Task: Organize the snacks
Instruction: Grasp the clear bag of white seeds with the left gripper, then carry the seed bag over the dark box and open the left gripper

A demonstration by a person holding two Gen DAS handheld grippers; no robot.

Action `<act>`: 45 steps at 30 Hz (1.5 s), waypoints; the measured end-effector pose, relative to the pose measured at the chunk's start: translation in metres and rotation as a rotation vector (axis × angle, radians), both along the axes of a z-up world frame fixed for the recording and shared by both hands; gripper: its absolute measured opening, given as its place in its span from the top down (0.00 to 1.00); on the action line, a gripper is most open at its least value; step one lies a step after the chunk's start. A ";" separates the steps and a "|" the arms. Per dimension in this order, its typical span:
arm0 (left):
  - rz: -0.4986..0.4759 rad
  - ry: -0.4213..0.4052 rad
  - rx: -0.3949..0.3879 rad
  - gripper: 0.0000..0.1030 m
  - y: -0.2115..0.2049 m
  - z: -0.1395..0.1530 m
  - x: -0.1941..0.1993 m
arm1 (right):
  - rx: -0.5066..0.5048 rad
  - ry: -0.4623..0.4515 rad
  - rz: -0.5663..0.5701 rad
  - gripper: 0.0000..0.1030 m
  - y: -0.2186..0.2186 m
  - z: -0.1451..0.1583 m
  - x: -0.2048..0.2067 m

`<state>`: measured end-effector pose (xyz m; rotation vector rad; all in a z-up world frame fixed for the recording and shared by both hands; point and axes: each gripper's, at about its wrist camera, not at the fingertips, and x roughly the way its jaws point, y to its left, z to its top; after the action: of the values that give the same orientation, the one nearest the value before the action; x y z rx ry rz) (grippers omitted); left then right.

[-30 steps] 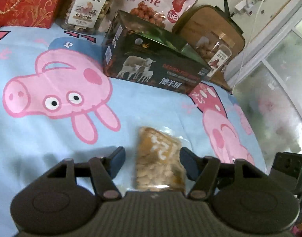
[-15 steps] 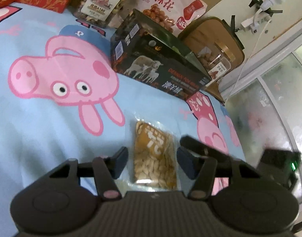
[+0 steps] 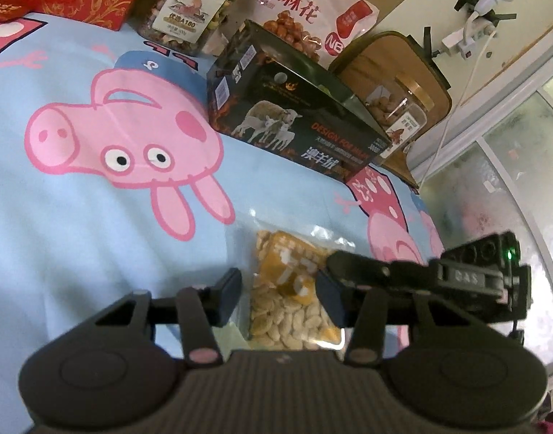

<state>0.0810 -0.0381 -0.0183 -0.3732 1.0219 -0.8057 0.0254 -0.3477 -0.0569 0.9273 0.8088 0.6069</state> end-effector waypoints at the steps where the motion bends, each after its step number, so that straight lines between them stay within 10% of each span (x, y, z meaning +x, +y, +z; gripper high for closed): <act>1: 0.001 -0.002 0.000 0.56 0.000 0.000 0.000 | 0.016 -0.001 -0.002 0.71 -0.001 -0.002 -0.005; 6: 0.005 0.010 -0.023 0.53 0.003 -0.001 0.001 | -0.062 -0.049 -0.027 0.87 0.004 -0.001 -0.029; 11: -0.020 0.061 -0.112 0.21 0.006 0.000 0.003 | 0.071 -0.073 -0.114 0.89 -0.011 0.006 -0.023; 14: -0.030 0.056 -0.154 0.21 0.002 0.003 0.004 | 0.184 -0.073 -0.124 0.90 -0.023 0.007 -0.020; 19: -0.066 0.081 -0.206 0.57 -0.012 0.012 0.014 | 0.317 -0.049 -0.123 0.90 -0.038 0.004 -0.014; 32: 0.031 -0.254 0.044 0.59 -0.072 0.097 0.101 | -0.032 -0.231 -0.181 0.89 -0.044 0.108 0.094; 37: 0.093 -0.332 0.245 0.56 -0.097 0.079 0.124 | -0.255 -0.206 -0.142 0.88 -0.018 0.101 0.154; 45: 0.121 -0.426 0.209 0.49 -0.072 0.095 0.095 | -0.459 -0.195 -0.178 0.60 -0.005 0.082 0.183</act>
<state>0.1761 -0.1100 0.0764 -0.0756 0.6680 -0.6264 0.2081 -0.3526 0.0248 0.5032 0.6440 0.3288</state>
